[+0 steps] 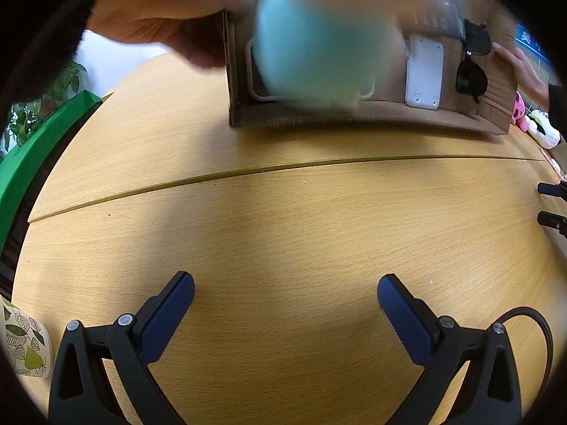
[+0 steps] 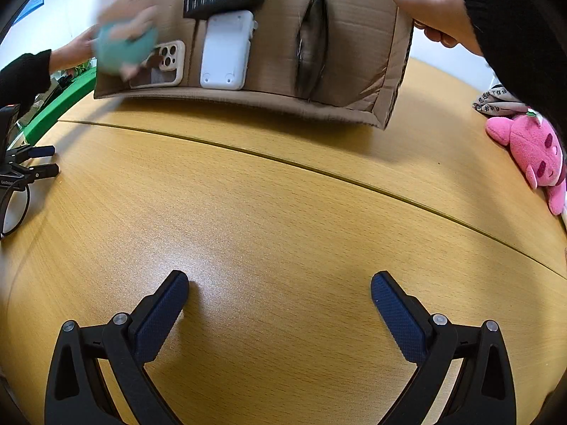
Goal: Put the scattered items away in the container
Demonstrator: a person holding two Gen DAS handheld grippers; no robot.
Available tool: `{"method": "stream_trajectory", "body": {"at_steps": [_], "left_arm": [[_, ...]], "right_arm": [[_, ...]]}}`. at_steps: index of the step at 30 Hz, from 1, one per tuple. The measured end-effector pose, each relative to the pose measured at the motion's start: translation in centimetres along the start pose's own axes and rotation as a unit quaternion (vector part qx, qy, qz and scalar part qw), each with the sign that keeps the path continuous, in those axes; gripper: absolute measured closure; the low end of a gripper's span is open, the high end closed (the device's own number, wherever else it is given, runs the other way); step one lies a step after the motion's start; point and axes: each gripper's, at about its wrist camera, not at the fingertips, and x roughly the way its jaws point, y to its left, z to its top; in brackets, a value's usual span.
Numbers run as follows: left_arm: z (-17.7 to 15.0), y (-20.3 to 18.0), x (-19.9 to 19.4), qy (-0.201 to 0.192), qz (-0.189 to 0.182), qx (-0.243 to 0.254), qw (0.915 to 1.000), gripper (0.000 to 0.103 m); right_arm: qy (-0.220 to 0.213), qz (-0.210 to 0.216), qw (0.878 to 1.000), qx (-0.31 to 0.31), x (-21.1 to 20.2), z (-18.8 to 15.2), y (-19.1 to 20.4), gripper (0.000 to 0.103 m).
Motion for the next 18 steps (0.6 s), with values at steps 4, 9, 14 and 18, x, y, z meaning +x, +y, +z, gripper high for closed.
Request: {"method": "stream_trajectory", "body": {"at_steps": [4, 9, 14, 18], "left_arm": [[-0.38, -0.24, -0.24, 0.0, -0.011, 0.015, 0.9998, 0.0], [-0.3, -0.29, -0.17, 0.001, -0.012, 0.017, 0.9998, 0.0], [-0.31, -0.2, -0.15, 0.0, -0.012, 0.016, 0.9998, 0.0], [-0.16, -0.13, 0.03, 0.0, -0.012, 0.016, 0.9998, 0.0]], "right_arm": [[0.0, 0.0, 1.0, 0.0, -0.01, 0.04, 0.01, 0.0], [0.0, 0.0, 1.0, 0.001, -0.03, 0.06, 0.0, 0.0], [0.0, -0.001, 1.0, 0.001, -0.08, 0.15, 0.02, 0.0], [0.0, -0.001, 1.0, 0.001, -0.17, 0.28, 0.08, 0.0]]}}
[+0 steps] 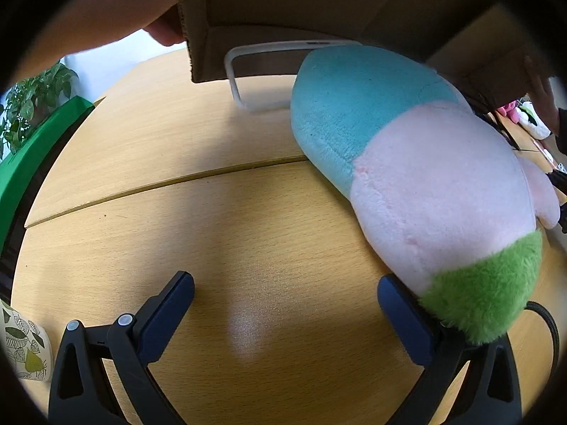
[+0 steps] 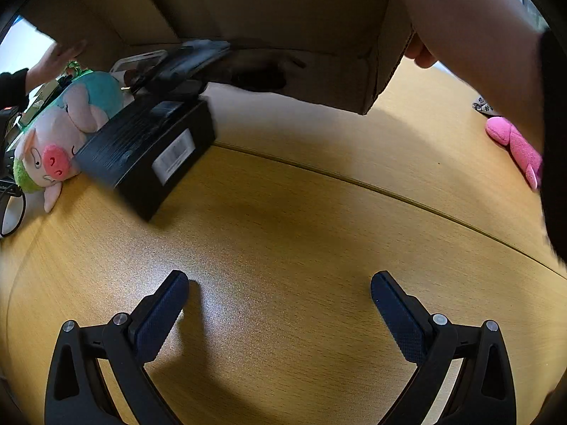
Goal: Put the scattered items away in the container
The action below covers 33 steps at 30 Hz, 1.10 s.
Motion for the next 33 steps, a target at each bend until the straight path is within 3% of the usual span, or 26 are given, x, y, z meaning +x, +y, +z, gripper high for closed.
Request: {"method": "stream_trajectory", "body": {"at_steps": [33], "left_arm": [[0.48, -0.07, 0.72, 0.001, -0.019, 0.025, 0.9995, 0.0]], "right_arm": [[-0.001, -0.001, 1.0, 0.001, -0.07, 0.22, 0.14, 0.0]]}}
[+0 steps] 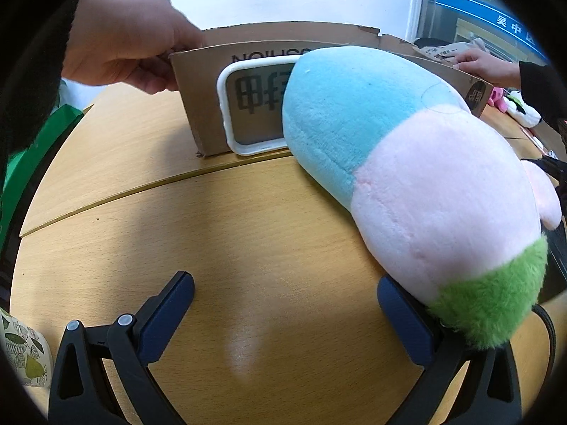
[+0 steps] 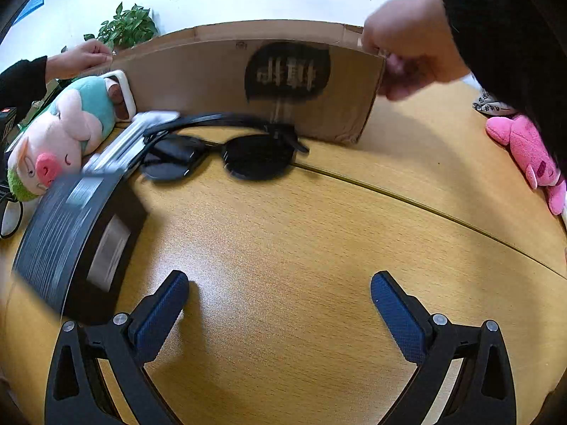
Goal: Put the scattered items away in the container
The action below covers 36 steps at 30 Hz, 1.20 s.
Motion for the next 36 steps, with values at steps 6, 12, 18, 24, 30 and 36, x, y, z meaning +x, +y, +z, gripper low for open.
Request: {"method": "stream_trajectory", "body": {"at_steps": [6, 12, 18, 24, 30, 36], "left_arm": [[0.3, 0.5, 0.4, 0.0, -0.009, 0.012, 0.9999, 0.0], [0.7, 2.0, 0.2, 0.001, -0.018, 0.023, 0.9996, 0.0], [0.8, 2.5, 0.2, 0.001, -0.035, 0.046, 0.9983, 0.0], [1.1, 2.8, 0.4, 0.001, -0.035, 0.046, 0.9983, 0.0], [1.0, 2.8, 0.4, 0.0, -0.035, 0.046, 0.9983, 0.0], [1.0, 2.8, 0.3, 0.0, -0.034, 0.046, 0.9984, 0.0]], "right_arm": [[0.0, 0.0, 1.0, 0.0, 0.0, 0.1, 0.2, 0.0], [0.0, 0.0, 1.0, 0.0, 0.1, 0.0, 0.1, 0.0], [0.0, 0.0, 1.0, 0.0, 0.1, 0.0, -0.1, 0.0], [0.0, -0.001, 1.0, 0.0, 0.1, 0.0, -0.2, 0.0], [0.0, -0.006, 1.0, 0.008, 0.1, 0.0, -0.2, 0.0], [0.0, -0.006, 1.0, 0.008, 0.1, 0.0, -0.2, 0.0]]}}
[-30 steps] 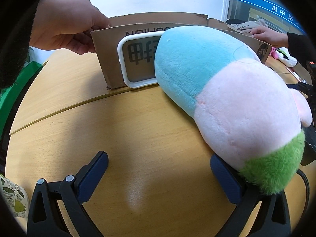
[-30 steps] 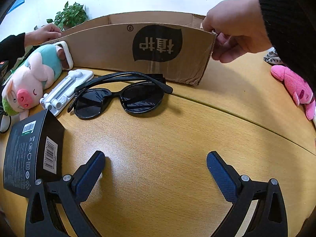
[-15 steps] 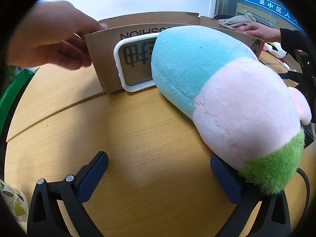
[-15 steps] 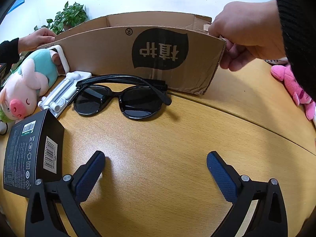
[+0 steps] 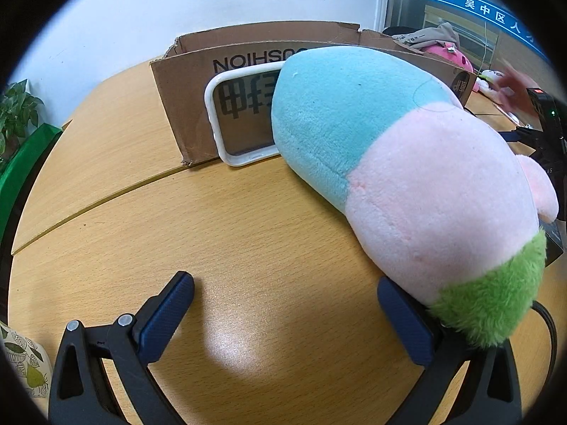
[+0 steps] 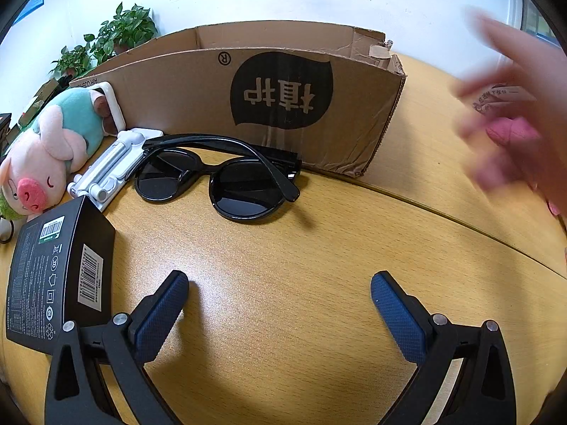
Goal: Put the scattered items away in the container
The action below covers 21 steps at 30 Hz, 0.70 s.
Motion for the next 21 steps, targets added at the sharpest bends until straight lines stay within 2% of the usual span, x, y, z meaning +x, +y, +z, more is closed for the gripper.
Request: {"method": "stream_trajectory", "body": {"at_steps": [21], "left_arm": [[0.15, 0.36, -0.06, 0.0, 0.002, 0.0, 1.0, 0.0]], "right_arm": [[0.0, -0.013, 1.0, 0.017, 0.52, 0.33, 0.24, 0.0]]}}
